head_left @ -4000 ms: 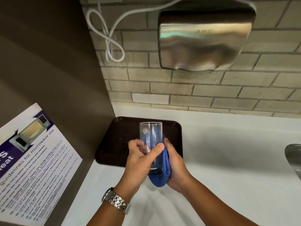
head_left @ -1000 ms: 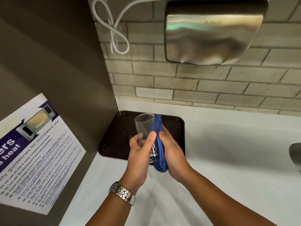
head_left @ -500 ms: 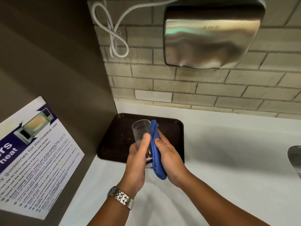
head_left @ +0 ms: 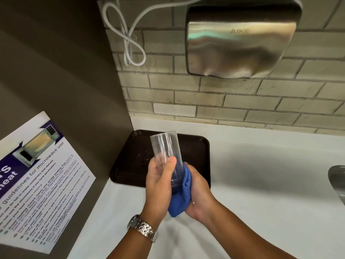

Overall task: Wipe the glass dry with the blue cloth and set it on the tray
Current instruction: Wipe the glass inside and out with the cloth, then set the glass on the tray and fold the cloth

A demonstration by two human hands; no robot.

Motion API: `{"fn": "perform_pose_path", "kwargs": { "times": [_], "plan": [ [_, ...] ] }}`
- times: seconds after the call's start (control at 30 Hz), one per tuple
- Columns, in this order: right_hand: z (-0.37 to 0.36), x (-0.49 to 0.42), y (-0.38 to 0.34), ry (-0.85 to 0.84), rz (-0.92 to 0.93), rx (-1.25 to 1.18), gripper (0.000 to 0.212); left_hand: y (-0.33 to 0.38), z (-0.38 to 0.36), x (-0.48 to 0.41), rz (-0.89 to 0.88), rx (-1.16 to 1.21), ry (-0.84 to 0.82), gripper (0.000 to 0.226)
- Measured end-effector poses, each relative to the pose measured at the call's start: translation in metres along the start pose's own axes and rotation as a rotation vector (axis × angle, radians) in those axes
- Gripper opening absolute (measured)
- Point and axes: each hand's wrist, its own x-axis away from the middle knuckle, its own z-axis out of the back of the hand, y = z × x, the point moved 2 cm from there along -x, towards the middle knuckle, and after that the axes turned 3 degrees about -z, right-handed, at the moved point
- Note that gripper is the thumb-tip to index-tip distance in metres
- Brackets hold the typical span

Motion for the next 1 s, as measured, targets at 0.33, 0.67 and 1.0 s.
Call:
{"fn": "perform_pose_path", "kwargs": {
  "times": [0.33, 0.67, 1.0],
  "plan": [
    [0.019, -0.014, -0.007, 0.046, 0.060, 0.126, 0.034, -0.021, 0.016, -0.022, -0.162, -0.252, -0.059, 0.037],
    [0.031, -0.002, -0.030, 0.020, 0.141, 0.147, 0.026, -0.067, 0.054, -0.071, -0.023, -0.429, 0.007, 0.025],
    [0.049, 0.014, -0.014, -0.055, 0.134, 0.179, 0.058, -0.061, 0.046, -0.147, -0.026, -0.738, -0.035, 0.046]
  ]
}}
